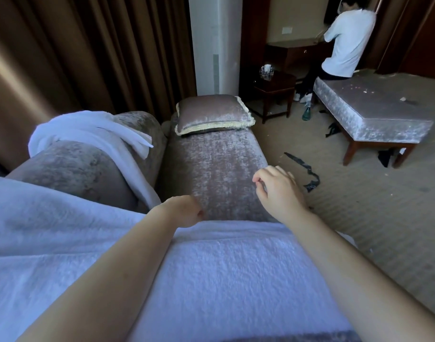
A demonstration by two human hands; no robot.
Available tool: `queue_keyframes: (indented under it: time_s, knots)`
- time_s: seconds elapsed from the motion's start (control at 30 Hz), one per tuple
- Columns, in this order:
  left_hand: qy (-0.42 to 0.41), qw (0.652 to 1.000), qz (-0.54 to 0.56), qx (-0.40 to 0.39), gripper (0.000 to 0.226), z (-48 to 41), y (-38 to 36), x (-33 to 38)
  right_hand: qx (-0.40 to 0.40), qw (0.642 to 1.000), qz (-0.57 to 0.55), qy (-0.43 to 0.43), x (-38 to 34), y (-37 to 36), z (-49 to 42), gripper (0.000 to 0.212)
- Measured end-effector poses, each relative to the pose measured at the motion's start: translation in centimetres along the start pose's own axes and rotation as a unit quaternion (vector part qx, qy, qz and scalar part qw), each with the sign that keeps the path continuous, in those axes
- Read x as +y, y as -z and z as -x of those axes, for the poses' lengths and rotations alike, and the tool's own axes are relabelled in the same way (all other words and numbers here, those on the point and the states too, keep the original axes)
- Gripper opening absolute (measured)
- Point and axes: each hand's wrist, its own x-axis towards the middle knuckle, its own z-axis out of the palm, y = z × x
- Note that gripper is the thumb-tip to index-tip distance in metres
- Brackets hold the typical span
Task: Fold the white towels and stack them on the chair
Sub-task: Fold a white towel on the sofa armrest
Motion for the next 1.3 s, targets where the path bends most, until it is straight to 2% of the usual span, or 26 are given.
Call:
queue_keyframes:
  time_s: [0.13,0.2,0.27,0.33,0.4,0.47,0.57,0.7,0.8,0.87,0.97,1.13,1.2,1.3]
  knots:
    - [-0.007,0.999,0.033,-0.009,0.038,0.4,0.6,0.2,-0.024,1.000,-0.007,0.002,0.0,-0.2,0.1,0.015]
    - [-0.024,0.998,0.029,0.045,0.031,0.7,1.3,0.4,-0.048,0.999,-0.003,-0.002,0.0,-0.4,0.2,0.023]
    - [-0.082,0.979,0.058,0.180,0.023,1.2,1.8,0.5,-0.079,0.997,-0.015,0.012,-0.1,-0.5,0.1,0.035]
    - [-0.169,0.920,0.062,0.349,0.022,1.9,2.2,0.6,-0.128,0.990,-0.047,0.029,-0.5,-0.4,0.0,0.051]
    - [-0.211,0.870,0.033,0.444,0.019,2.8,2.7,0.9,-0.163,0.982,-0.083,0.042,-0.7,-0.7,0.1,0.062]
    - [-0.222,0.858,0.012,0.463,0.008,3.5,3.1,1.4,-0.162,0.978,-0.118,0.055,-0.7,-1.1,0.1,0.062]
    - [-0.223,0.853,-0.002,0.472,0.012,4.1,3.5,1.8,-0.110,0.980,-0.137,0.095,-0.7,-1.2,0.3,0.051]
    - [-0.228,0.839,-0.007,0.493,0.015,5.0,3.8,2.0,-0.085,0.972,-0.142,0.167,-1.9,-0.2,1.0,0.014]
    - [-0.238,0.816,-0.043,0.525,0.022,6.3,4.4,2.4,-0.102,0.965,-0.164,0.175,-2.5,1.2,1.3,0.015]
    - [-0.238,0.814,-0.052,0.527,0.024,7.5,4.6,2.5,-0.129,0.961,-0.178,0.165,-2.1,2.6,1.4,0.013]
    - [-0.218,0.817,-0.060,0.530,0.027,10.0,4.8,2.6,-0.159,0.960,-0.199,0.117,-1.3,5.3,1.9,0.026]
    - [-0.217,0.813,-0.054,0.537,0.030,13.5,6.0,3.7,-0.194,0.971,-0.088,0.113,-0.6,9.3,3.7,0.023]
    - [-0.219,0.814,-0.061,0.535,0.028,14.4,6.2,3.9,-0.182,0.976,-0.005,0.120,-0.2,11.1,4.3,0.033]
    - [-0.222,0.816,-0.083,0.527,0.028,16.1,6.1,4.5,-0.137,0.974,0.136,0.118,1.2,13.9,5.8,0.028]
